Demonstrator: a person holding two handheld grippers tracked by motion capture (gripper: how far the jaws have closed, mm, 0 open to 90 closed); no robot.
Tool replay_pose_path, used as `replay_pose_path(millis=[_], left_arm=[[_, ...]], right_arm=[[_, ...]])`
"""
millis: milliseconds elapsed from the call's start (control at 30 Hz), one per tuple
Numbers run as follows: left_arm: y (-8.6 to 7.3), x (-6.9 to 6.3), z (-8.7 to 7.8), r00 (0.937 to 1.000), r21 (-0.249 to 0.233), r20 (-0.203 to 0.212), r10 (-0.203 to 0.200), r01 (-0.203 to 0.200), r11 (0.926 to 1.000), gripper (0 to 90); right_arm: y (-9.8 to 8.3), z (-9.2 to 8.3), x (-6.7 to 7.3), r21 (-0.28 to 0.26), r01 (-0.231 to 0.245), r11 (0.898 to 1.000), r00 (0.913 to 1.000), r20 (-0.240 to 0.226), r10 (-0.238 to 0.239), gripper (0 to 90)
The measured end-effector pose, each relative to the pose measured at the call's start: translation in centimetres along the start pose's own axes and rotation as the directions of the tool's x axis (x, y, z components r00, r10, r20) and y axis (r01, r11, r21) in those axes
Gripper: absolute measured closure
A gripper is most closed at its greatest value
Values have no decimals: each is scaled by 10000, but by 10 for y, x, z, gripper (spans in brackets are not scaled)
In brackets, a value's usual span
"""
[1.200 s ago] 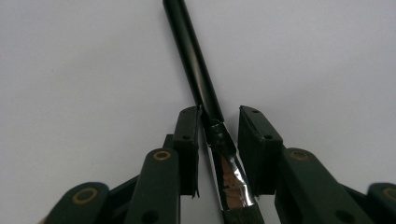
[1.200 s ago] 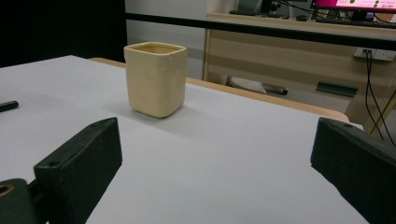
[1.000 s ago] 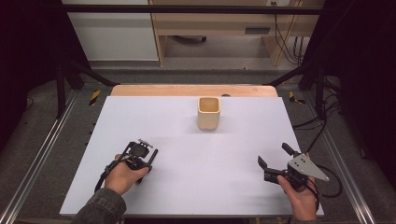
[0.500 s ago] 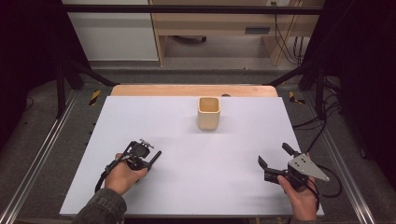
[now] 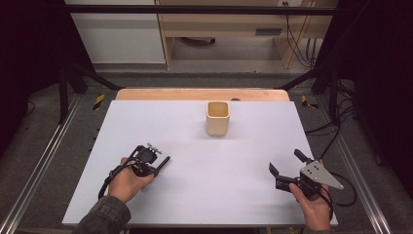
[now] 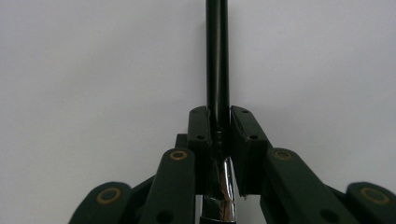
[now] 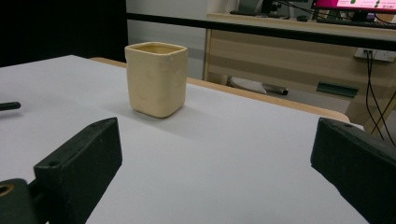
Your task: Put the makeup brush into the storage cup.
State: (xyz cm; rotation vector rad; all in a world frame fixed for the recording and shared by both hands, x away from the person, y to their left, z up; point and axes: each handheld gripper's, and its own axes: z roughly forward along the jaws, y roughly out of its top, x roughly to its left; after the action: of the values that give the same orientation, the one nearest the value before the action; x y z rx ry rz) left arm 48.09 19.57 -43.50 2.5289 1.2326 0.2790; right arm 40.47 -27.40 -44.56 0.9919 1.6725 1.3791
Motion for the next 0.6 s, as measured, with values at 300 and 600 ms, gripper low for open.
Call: replay_pose_path(millis=[300, 600], left_arm=[[18, 0, -17, 9972, -197, 82, 743, -741, 9971, 785], [44, -9, -35, 9857, -720, 367, 1645, -1616, 9842, 785]], right_arm=[[1, 2, 5, 146, 189, 9997, 9998, -121, -187, 26], [6, 8, 23, 510, 1202, 9914, 9927, -121, -1197, 31]])
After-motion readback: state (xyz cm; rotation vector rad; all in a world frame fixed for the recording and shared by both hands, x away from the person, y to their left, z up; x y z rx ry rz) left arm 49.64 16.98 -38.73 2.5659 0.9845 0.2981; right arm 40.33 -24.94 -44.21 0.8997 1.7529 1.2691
